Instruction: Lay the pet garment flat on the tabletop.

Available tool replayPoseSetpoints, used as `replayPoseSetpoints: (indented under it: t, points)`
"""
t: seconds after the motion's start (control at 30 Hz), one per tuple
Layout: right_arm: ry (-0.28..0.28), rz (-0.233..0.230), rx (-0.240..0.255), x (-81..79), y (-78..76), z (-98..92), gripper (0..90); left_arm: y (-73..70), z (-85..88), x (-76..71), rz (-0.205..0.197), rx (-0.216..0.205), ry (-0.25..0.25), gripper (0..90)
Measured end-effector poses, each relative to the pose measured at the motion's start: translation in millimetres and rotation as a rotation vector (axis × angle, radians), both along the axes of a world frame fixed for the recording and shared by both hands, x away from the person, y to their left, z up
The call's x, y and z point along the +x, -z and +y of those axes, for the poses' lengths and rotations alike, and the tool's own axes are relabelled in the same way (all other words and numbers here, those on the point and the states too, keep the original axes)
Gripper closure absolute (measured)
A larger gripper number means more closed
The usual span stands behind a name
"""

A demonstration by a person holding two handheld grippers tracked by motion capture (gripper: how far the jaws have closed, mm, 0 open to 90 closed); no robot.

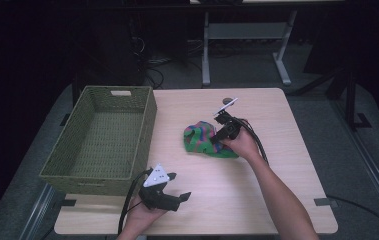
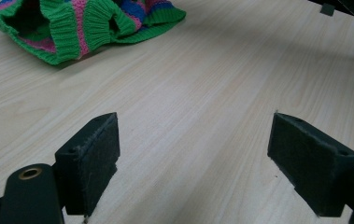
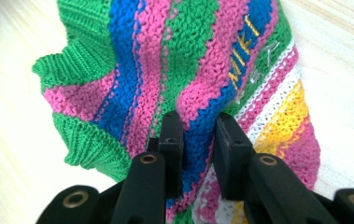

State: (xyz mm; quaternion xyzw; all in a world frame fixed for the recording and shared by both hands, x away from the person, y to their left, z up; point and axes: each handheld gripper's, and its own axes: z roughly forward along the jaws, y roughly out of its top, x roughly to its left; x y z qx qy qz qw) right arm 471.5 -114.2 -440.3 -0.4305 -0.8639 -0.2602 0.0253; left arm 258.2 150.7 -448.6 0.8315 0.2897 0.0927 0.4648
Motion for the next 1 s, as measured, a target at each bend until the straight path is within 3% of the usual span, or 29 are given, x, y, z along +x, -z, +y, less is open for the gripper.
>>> replayPoseSetpoints:
  t: [0.07,0.6,0.8,1.0]
  points:
    - [-0.008,-0.008,-0.001,-2.1,-3.1,0.8,74.5,-0.3,0.5,0.2,0.001,-0.001,-0.003,16.6]
    - [-0.027,-0.041,0.123,-18.7,-38.9,-20.0,74.6,-4.7,4.3,-1.9,-0.026,-0.028,-0.034,16.6]
    - [-0.030,-0.074,0.175,-30.7,-59.6,-32.7,74.7,-11.4,8.1,-7.1,-0.075,-0.078,-0.072,16.6]
    - [-0.048,-0.109,0.228,-47.8,-75.0,-44.4,74.6,-17.3,12.6,-11.5,-0.112,-0.096,-0.091,16.6]
